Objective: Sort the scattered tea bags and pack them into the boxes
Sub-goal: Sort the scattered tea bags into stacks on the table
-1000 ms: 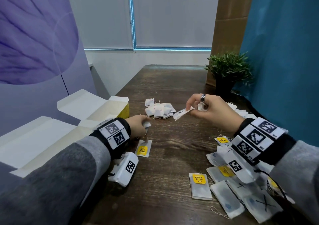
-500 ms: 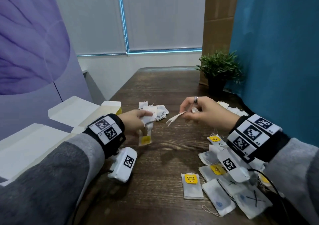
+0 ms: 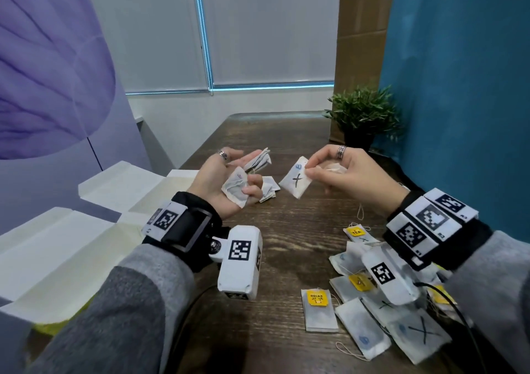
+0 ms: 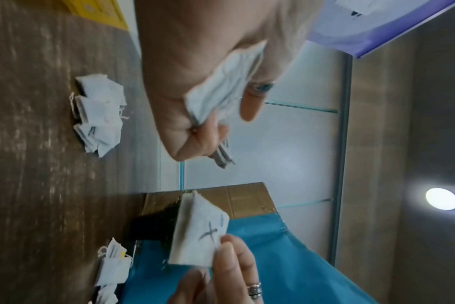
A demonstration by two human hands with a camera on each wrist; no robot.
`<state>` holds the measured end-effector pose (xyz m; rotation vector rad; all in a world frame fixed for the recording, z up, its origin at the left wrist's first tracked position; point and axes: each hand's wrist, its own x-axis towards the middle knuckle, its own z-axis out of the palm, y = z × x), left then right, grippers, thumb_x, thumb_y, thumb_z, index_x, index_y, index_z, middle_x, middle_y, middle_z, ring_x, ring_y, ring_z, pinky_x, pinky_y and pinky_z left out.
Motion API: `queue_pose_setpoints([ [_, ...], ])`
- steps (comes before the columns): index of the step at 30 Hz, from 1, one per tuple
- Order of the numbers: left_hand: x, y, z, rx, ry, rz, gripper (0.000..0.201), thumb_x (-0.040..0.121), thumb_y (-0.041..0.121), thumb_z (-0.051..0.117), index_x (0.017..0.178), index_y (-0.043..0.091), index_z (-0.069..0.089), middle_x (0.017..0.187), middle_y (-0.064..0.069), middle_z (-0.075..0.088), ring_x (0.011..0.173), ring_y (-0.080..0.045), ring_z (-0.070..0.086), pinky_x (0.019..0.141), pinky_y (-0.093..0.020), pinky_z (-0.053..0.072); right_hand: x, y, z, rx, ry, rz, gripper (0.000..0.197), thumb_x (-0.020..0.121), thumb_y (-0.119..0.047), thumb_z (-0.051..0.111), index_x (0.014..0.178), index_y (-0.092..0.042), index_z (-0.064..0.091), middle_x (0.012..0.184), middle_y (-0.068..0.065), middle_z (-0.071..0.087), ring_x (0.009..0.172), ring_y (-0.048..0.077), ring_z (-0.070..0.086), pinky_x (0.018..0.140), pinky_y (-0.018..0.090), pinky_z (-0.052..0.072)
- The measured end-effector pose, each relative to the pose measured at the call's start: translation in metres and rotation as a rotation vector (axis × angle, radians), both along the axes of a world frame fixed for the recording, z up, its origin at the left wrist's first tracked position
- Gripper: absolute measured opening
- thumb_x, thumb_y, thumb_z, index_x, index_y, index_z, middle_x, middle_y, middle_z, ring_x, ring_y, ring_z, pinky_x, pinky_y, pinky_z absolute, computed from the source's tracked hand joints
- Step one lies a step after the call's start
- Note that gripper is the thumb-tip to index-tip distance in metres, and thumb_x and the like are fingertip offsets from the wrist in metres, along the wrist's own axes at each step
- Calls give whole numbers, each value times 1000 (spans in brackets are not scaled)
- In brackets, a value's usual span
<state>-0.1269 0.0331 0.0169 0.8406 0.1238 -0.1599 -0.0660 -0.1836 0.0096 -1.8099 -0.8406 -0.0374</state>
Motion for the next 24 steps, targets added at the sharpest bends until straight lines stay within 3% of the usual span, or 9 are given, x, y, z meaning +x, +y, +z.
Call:
queue_pose_setpoints([
  [2,-4,-3,0,-62,-35,-53,47,75,22,53,121,12,48,80,-3,55,55,-12,39,45,-19,26,-4,1,4,38,-6,3,6,80,-13,72,81,-14,65,68,-8,64,53,6,53,52,19,47],
  [4,-6,-4,-1,-98,-64,-78,60,64,13,59,122,12,45,85,-3,52,59,-12,39,45,-19,28,-8,2,7,62,8,18,10,80,-10,71,86,-13,63,71,-8,65,52,9,53,51,18,46],
  [8,-6,-6,-4,-102,-102,3,96,38,-13,51,131,10,50,94,-6,53,66,-15,41,47,-21,32,-10,4,10,86,76,39,24,81,-13,71,101,-20,61,78,7,64,54,13,53,55,29,41],
  [12,-8,-10,-3,81,-127,71,89,50,-13,27,131,14,52,107,-7,52,78,-16,46,48,-21,41,-11,7,8,97,136,70,15,84,-17,68,95,-26,64,68,7,60,59,16,48,54,27,35],
  [16,-12,-10,-5,131,-222,30,98,46,-14,31,136,20,48,126,-5,49,93,-19,52,60,-26,52,-15,11,8,100,222,117,15,84,-13,65,95,-21,63,71,-2,65,56,6,54,49,19,36],
  [18,-13,-13,-4,120,-263,12,102,42,-16,33,136,22,47,134,-4,48,106,-23,53,75,-33,54,-17,14,7,134,291,170,13,85,-9,63,96,-15,61,68,-2,63,51,4,50,44,17,33],
  [20,-14,-18,-3,117,-316,-2,105,40,-16,39,138,23,44,140,-8,46,124,-30,48,100,-44,44,-20,19,7,166,357,217,11,86,-4,59,96,-10,56,63,-3,61,47,3,47,39,14,31],
  [21,-15,-21,-1,129,-341,-4,104,42,-16,41,138,24,43,136,-10,48,124,-30,47,102,-46,42,-22,22,6,173,377,235,11,87,-2,58,95,-8,54,61,-4,62,46,3,47,38,14,31],
  [24,-16,-30,3,174,-371,12,101,47,-16,33,139,25,41,122,-7,51,108,-22,50,86,-40,52,-27,28,6,183,405,274,11,88,1,56,92,-8,50,56,-5,61,43,2,46,36,14,31],
])
